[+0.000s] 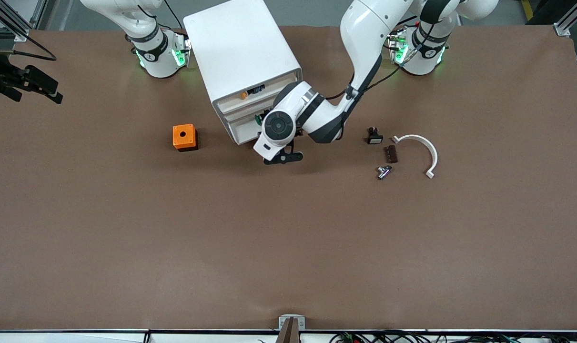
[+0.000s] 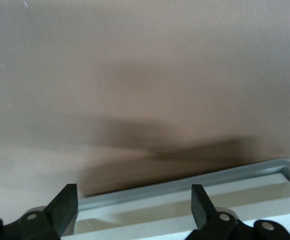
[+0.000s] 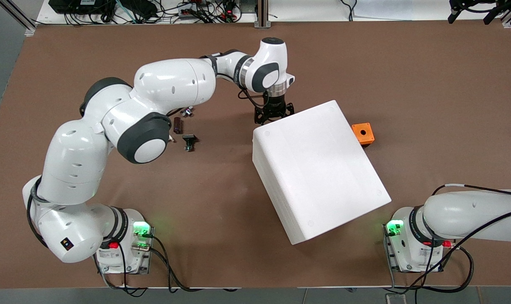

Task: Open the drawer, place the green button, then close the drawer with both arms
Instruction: 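Push the drawer shut into the cabinet with the left gripper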

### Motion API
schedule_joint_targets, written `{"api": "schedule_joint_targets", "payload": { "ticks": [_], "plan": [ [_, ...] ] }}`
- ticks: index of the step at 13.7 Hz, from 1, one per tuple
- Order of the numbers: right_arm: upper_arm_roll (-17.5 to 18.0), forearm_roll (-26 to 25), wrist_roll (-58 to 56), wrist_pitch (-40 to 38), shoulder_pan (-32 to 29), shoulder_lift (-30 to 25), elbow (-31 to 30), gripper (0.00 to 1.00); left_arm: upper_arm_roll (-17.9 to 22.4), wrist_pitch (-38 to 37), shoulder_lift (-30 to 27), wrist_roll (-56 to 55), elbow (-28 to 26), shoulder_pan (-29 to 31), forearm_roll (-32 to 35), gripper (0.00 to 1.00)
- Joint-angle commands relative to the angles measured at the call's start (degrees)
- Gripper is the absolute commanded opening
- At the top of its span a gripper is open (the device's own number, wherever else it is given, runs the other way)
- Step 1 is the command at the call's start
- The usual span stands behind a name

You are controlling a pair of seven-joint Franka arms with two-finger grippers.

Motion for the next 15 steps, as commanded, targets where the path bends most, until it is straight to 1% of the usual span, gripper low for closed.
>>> {"api": "schedule_joint_targets", "payload": {
  "ticks": [1,5,11,15],
  "plan": [
    [0.8,-1.0,-0.9,-0.2,-0.9,-0.5,0.8,1.0,-0.6,-0.8,-0.3,-1.0,0.0,-0.8,-2.0,1.0],
    [0.7,-1.0,-0.7,0.1,-1.0,-0.2,0.9,1.0,-0.7,-0.9,0.2,-1.1,-0.2,-1.4,-5.0,1.0],
    [0.7,-1.1,-0.8,0.1,-0.9,0.2,1.0,1.0,-2.4,-0.9,1.9,-2.9,-0.2,-1.8,-5.1,1.0],
    [0.7,-1.1,-0.7,0.1,-0.7,0.3,1.2,1.0,-2.8,-0.9,1.8,-2.9,0.0,-1.5,-5.0,1.0]
  ]
}}
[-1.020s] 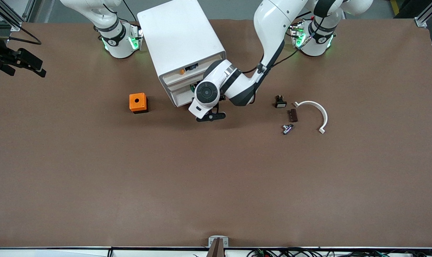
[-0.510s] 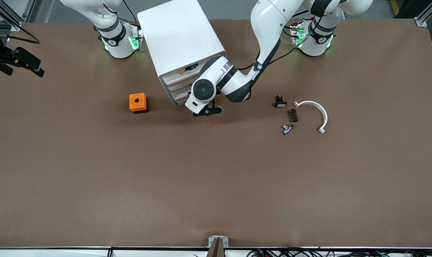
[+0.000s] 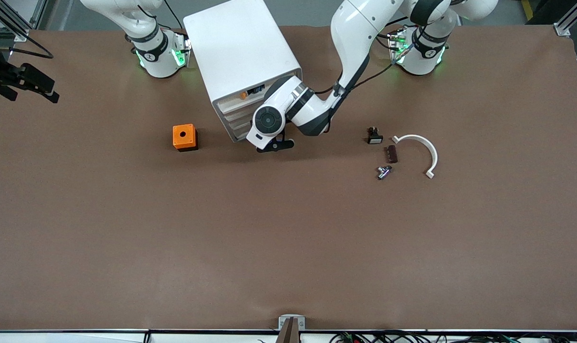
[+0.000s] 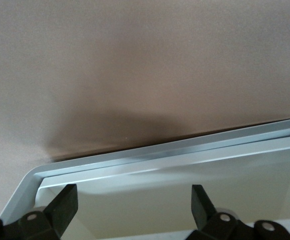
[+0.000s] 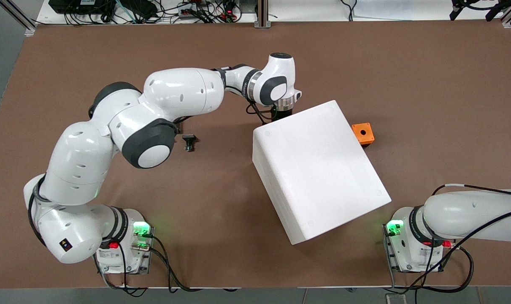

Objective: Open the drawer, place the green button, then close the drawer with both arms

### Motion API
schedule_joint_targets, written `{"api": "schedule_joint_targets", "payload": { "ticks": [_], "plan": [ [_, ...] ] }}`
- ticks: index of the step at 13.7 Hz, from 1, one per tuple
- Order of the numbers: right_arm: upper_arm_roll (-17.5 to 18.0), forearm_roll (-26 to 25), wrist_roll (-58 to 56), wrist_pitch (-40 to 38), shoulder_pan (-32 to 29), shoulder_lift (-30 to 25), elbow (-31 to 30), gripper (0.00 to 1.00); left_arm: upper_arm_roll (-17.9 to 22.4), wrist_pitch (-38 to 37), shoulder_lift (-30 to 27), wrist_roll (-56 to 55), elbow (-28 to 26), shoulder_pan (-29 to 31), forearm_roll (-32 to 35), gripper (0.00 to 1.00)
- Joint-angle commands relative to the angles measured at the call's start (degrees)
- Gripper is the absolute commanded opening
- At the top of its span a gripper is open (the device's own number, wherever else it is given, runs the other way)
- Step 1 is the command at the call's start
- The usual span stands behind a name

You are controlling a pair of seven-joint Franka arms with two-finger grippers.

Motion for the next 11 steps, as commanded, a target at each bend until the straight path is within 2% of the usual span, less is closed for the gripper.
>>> {"api": "schedule_joint_targets", "payload": {
  "ticks": [1,3,6,11],
  "plan": [
    [0.8,-0.9,-0.8,0.1,-0.6,0.4,0.7,1.0,-0.2,-0.4,-0.6,-0.4,0.4,0.6,-0.7,1.0],
    [0.8,-0.9,-0.7,0.1,-0.6,0.4,0.7,1.0,0.4,-0.4,-2.1,-0.5,0.7,3.5,0.0,1.0],
    [0.8,-0.9,-0.7,0.3,-0.6,0.5,0.8,1.0,0.8,-0.4,-4.5,0.4,1.0,11.3,2.3,1.0],
    [0.8,-0.9,-0.8,0.3,-0.6,0.6,1.0,1.0,0.8,-1.0,-12.8,4.4,1.4,23.9,12.1,1.0]
  ]
}}
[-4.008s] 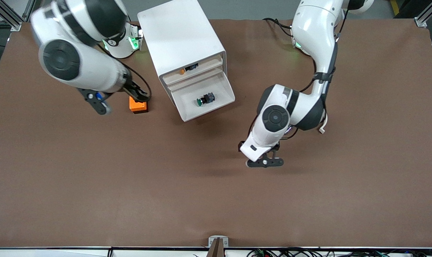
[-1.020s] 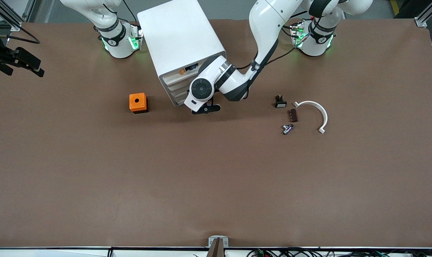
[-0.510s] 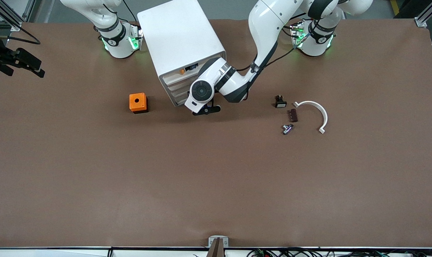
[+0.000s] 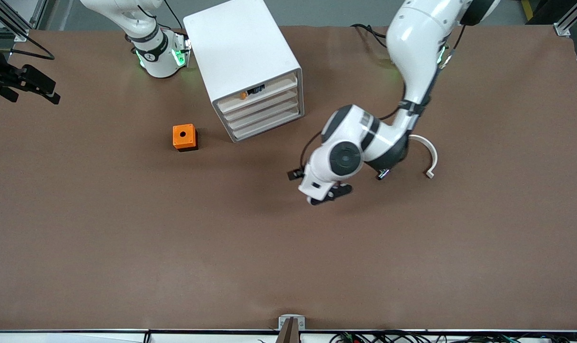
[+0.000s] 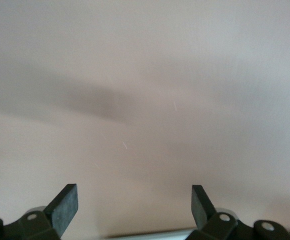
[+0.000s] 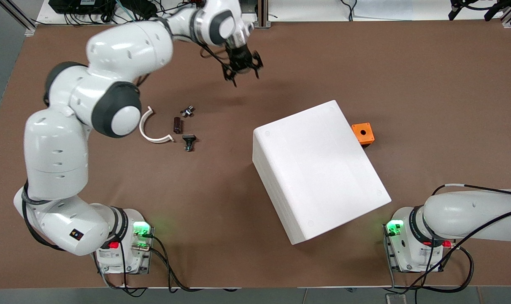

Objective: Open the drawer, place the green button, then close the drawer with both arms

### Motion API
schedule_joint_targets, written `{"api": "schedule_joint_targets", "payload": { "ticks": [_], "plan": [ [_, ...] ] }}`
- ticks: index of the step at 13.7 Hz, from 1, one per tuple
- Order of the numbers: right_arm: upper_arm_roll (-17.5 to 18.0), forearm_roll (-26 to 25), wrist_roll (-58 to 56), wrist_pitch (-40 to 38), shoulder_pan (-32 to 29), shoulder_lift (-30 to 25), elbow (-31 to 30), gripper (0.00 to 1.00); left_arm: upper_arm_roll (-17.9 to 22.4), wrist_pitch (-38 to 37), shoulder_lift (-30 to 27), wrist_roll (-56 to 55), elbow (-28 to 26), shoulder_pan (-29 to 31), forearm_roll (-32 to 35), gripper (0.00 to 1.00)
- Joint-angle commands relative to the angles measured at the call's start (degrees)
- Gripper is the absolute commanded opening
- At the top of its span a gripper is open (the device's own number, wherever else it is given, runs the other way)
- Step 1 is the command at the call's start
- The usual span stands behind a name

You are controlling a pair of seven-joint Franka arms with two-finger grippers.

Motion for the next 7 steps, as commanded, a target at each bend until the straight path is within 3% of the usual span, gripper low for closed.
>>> {"api": "schedule_joint_targets", "payload": {
  "ticks": [1,7],
  "plan": [
    [0.6,-0.8,-0.8,-0.1,-0.6,0.4,0.9,1.0,-0.6,-2.2,-6.4,0.6,-1.4,6.1,5.3,1.0],
    [0.6,-0.8,-0.8,-0.1,-0.6,0.4,0.9,1.0,-0.6,-8.4,-16.6,7.0,-1.6,17.4,14.8,1.0]
  ]
}}
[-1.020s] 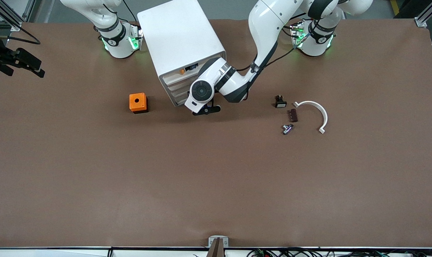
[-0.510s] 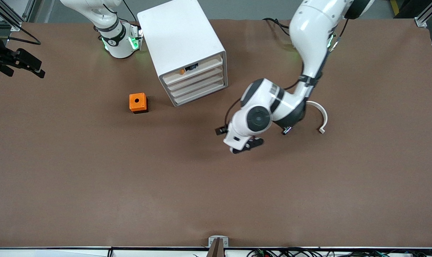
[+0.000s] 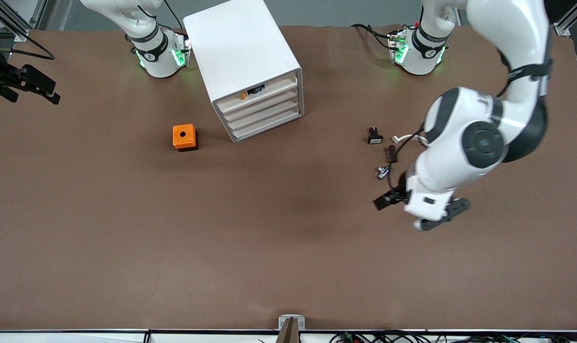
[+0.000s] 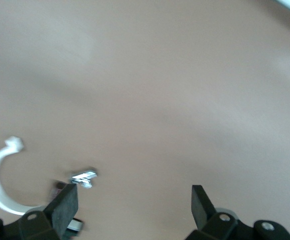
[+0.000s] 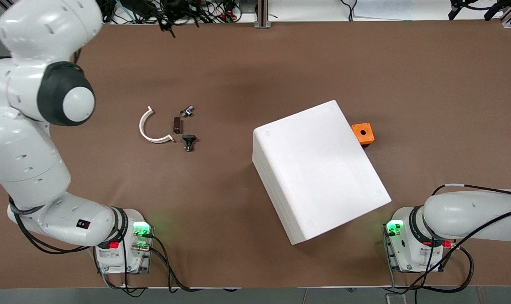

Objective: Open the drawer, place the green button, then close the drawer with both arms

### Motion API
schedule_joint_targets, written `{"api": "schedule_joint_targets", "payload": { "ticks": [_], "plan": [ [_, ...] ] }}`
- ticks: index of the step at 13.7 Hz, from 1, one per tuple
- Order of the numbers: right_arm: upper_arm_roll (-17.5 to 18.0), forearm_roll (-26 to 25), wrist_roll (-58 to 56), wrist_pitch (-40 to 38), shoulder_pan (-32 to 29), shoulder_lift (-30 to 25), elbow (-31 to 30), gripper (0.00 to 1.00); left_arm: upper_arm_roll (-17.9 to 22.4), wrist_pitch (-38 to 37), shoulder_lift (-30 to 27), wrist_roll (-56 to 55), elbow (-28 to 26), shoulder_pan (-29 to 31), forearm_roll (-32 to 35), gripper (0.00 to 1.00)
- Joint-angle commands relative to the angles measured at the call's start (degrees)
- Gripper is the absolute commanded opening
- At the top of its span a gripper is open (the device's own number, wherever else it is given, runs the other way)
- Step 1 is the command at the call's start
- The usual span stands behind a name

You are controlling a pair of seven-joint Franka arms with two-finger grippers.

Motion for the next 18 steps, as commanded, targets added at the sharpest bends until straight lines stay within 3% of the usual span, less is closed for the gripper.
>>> {"api": "schedule_joint_targets", "payload": {
  "ticks": [1,12,14,18],
  "plan": [
    [0.5,-0.8,-0.8,-0.1,-0.6,0.4,0.9,1.0,-0.6,-3.6,-5.4,5.7,-1.9,3.5,3.2,1.0],
    [0.6,-0.8,-0.8,0.1,-0.5,0.7,1.0,1.0,-0.7,-16.3,-17.3,37.2,-2.6,16.1,2.9,1.0],
    [0.6,-0.8,-0.8,0.0,-0.5,0.7,1.1,1.0,-0.6,-18.2,-18.7,37.3,-3.1,16.3,2.9,1.0],
    [0.6,-0.9,-0.9,0.0,-0.5,0.7,1.2,1.0,-0.6,-14.9,-24.7,37.1,-11.6,16.4,2.7,1.0]
  ]
}}
